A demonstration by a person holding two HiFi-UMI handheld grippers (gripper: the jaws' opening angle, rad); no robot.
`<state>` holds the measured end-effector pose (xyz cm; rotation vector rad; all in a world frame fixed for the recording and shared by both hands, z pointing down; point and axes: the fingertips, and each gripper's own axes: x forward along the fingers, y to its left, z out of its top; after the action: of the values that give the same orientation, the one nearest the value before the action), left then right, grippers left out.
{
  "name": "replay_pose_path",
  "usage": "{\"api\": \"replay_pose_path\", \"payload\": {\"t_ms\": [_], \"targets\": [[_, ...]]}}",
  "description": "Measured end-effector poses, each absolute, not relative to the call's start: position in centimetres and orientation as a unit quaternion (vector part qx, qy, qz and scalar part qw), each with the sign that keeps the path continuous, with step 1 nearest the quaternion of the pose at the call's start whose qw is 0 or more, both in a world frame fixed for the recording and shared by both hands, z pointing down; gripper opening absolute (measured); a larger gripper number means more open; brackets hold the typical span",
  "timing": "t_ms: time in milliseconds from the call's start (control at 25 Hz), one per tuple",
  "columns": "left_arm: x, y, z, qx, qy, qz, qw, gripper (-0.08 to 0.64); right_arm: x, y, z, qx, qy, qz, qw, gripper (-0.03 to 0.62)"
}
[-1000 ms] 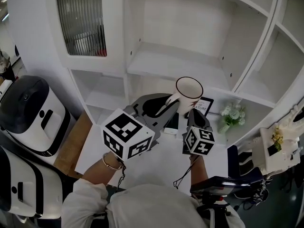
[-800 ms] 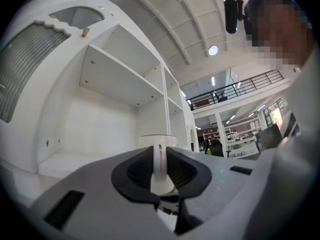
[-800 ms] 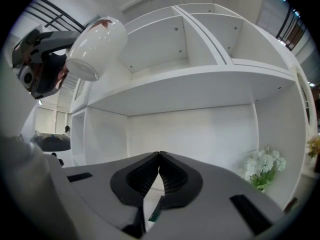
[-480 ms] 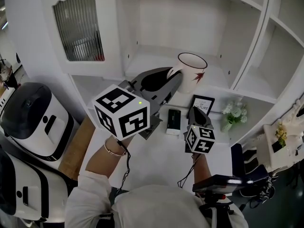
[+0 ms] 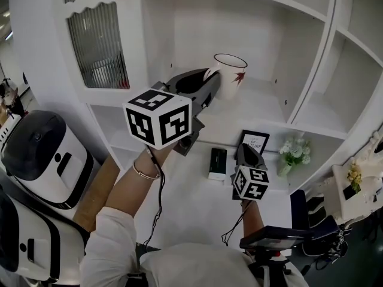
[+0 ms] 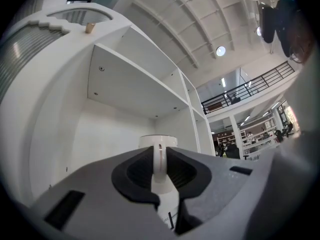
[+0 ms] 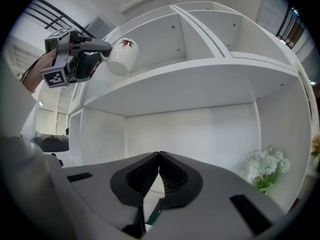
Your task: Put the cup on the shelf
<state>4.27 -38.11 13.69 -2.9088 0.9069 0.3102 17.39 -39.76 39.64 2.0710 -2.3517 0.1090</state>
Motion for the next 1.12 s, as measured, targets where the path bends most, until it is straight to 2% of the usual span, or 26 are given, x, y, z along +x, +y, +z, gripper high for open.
{"api": "replay_pose_path", "payload": {"t_ms": [1120], "targets": [[10.0, -49.9, 15.3, -0.95, 0.309, -0.037, 0.007, 0.06, 19.0, -43.7, 41.9, 0.65, -0.758, 0.057, 0.001, 0.023]]}}
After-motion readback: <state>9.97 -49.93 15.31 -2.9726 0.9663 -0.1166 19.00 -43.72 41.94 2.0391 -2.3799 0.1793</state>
